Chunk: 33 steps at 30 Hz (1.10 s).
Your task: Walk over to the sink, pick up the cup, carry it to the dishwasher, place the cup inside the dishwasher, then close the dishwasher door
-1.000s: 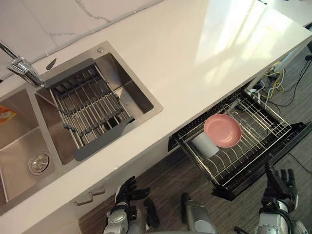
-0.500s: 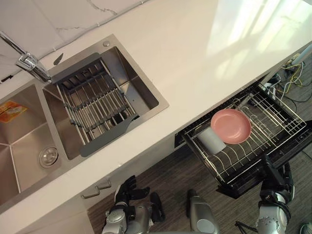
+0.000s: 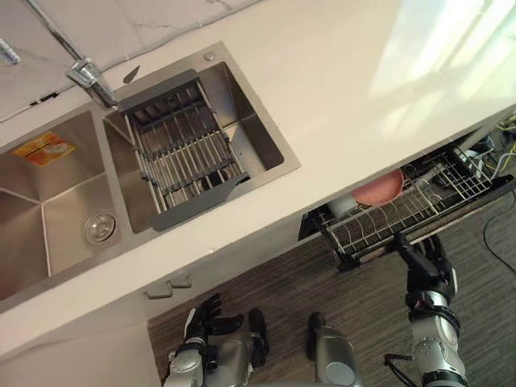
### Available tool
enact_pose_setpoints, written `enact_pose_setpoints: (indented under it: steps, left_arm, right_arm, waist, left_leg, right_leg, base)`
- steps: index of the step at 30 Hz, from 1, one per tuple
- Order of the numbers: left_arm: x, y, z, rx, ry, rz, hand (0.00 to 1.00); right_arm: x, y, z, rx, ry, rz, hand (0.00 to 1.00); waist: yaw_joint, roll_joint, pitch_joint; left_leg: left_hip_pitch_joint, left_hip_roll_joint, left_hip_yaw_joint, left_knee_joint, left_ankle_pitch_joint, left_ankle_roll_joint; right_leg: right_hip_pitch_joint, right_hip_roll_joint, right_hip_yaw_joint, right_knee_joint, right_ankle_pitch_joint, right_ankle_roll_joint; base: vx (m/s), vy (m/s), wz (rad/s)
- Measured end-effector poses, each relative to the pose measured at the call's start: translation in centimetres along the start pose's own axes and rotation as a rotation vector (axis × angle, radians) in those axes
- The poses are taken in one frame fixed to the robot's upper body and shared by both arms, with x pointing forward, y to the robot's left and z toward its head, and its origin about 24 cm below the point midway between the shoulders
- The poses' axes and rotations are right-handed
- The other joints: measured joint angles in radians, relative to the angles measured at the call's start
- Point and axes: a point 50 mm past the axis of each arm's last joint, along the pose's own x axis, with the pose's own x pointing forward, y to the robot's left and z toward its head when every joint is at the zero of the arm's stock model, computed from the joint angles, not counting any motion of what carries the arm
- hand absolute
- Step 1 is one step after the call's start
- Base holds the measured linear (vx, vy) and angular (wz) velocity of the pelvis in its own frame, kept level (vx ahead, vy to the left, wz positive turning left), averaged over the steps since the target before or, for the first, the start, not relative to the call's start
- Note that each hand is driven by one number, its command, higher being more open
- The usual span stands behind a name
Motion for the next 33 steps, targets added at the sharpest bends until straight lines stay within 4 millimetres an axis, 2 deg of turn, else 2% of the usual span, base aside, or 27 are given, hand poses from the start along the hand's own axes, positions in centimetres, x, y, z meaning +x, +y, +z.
enact_pose_setpoints:
  steps: [4, 6, 12, 15, 22, 31, 33]
  left_arm:
    - [-0.2, 0.9, -0.6, 0.014, 0.018, 0.018, 0.90]
    - [-0.2, 1.1, -0.5, 0.017, 0.015, 0.021, 0.90]
    - [-0.2, 1.6, -0.4, 0.026, 0.011, 0.028, 0.90]
    - [-0.2, 1.9, -0.3, 0.033, 0.007, 0.034, 0.90]
    - [-0.2, 2.0, -0.4, 0.041, 0.004, 0.033, 0.90]
    - [-0.2, 2.0, -0.4, 0.049, 0.005, 0.032, 0.90]
    - [-0.2, 2.0, -0.4, 0.061, 0.005, 0.026, 0.90]
  right_arm:
    - [1.0, 2.2, -0.7, -0.019, 0.035, 0.069, 0.90]
    - [1.5, 2.6, -0.6, -0.028, 0.037, 0.075, 0.90]
    - [4.5, 4.6, 1.8, -0.163, 0.005, 0.122, 0.90]
    - [5.2, 4.6, 2.6, -0.215, -0.007, 0.096, 0.90]
    - [6.7, 3.8, 4.8, -0.367, -0.012, 0.035, 0.90]
    - [6.8, 4.6, 4.7, -0.464, -0.006, 0.085, 0.90]
    - [6.3, 4.6, 4.6, -0.495, -0.013, 0.119, 0.90]
  waist:
    - [0.021, 0.001, -0.001]
    - [0.029, 0.001, 0.000]
    - [0.039, 0.014, 0.007]
    - [0.051, 0.015, 0.007]
    - [0.050, 0.021, 0.010]
    - [0.046, 0.026, 0.013]
    - [0.036, 0.031, 0.015]
  left_leg:
    - [-0.004, -0.011, -0.077, -0.062, 0.037, -0.005]
    - [-0.006, -0.013, -0.093, -0.079, 0.052, -0.008]
    - [-0.039, -0.016, -0.146, -0.110, 0.088, -0.007]
    - [-0.048, -0.016, -0.160, -0.110, 0.099, -0.006]
    - [-0.066, -0.017, -0.185, -0.110, 0.113, -0.008]
    - [-0.072, -0.007, -0.203, -0.107, 0.123, -0.017]
    - [-0.067, -0.004, -0.222, -0.114, 0.129, -0.019]
  right_leg:
    - [-0.001, -0.001, -0.054, -0.013, 0.014, -0.007]
    - [-0.001, -0.003, -0.072, -0.015, 0.016, -0.009]
    - [-0.028, -0.006, -0.122, -0.013, 0.014, -0.013]
    - [-0.034, -0.006, -0.134, -0.002, 0.011, -0.019]
    - [-0.051, -0.004, -0.142, -0.001, 0.010, -0.023]
    - [-0.043, 0.020, -0.147, -0.033, 0.035, -0.042]
    - [-0.025, 0.027, -0.163, -0.052, 0.041, -0.043]
  base:
    - [-0.08, -0.009, 0.37]
    - [-0.06, -0.004, 0.30]
    - [-0.04, -0.001, 0.23]
    - [0.03, -0.014, 0.12]
    - [0.00, 0.001, 0.03]
    - [-0.03, 0.007, 0.00]
    - [-0.02, 0.009, 0.17]
